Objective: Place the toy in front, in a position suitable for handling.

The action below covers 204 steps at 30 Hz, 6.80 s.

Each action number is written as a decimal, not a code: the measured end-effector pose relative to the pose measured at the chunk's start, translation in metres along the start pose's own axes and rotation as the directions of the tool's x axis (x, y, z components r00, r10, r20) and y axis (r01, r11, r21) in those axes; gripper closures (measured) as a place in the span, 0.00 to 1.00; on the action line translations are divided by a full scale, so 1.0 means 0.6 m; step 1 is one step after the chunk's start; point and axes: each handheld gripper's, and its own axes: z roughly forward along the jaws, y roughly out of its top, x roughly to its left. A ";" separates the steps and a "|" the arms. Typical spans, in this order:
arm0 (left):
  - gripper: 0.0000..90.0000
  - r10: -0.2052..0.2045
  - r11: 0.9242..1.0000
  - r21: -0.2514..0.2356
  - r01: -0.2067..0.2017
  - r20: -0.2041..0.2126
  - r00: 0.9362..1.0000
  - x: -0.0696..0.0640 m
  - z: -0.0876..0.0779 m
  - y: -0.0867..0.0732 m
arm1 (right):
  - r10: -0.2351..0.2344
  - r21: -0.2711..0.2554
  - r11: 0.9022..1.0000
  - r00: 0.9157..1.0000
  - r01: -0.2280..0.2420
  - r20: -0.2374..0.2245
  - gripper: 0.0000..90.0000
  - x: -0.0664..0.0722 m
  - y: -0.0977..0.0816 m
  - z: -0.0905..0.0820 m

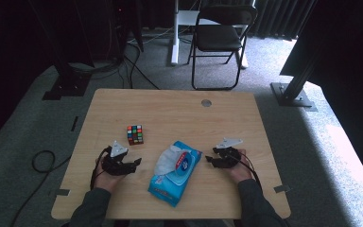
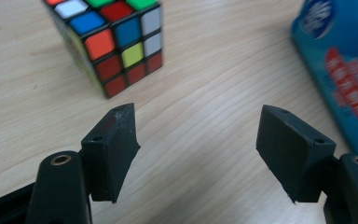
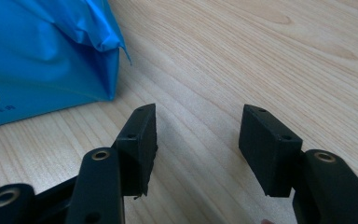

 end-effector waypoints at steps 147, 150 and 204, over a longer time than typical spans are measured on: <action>0.38 0.089 0.996 0.021 -0.092 0.095 0.991 -0.053 0.184 0.183 | 0.024 -0.026 0.999 1.000 -0.023 0.019 0.36 -0.003 -0.007 0.003; 0.38 0.090 0.995 0.027 -0.093 0.104 0.990 -0.056 0.191 0.184 | 0.023 -0.026 0.999 1.000 -0.022 0.019 0.36 -0.003 -0.007 0.003; 0.42 -0.017 1.000 0.020 0.015 0.126 0.992 -0.035 0.128 0.182 | 0.020 -0.027 0.999 1.000 -0.020 0.017 0.36 -0.004 -0.008 0.002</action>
